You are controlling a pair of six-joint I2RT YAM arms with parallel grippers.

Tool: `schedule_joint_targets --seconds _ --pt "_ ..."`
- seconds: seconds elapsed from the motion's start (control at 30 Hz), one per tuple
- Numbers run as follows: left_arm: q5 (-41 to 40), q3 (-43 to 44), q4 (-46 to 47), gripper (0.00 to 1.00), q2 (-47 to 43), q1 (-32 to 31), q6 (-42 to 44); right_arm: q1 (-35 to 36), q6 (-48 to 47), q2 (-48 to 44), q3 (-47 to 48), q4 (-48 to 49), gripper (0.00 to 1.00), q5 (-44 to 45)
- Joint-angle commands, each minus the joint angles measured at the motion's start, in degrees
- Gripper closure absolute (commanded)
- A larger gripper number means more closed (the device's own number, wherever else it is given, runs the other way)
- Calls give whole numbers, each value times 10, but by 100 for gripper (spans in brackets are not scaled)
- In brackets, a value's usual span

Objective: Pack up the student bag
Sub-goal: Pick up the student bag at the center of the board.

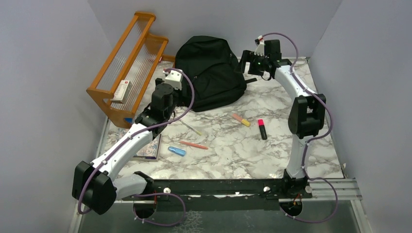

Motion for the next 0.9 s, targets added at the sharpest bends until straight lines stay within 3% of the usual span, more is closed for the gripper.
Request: schedule_joint_targets --seconds 0.0,0.37,0.63,0.87 --pt "21 -18 -26 1 -22 -3 -39 -3 -29 73 80 17 6 -35" --pt "42 15 -85 1 -6 -2 -110 -4 -21 235 230 93 5 -34" --pt "67 36 -105 1 4 -3 -102 -4 14 327 305 167 5 -17" --pt "93 51 -125 1 16 -3 -98 -4 9 393 361 162 6 -57"
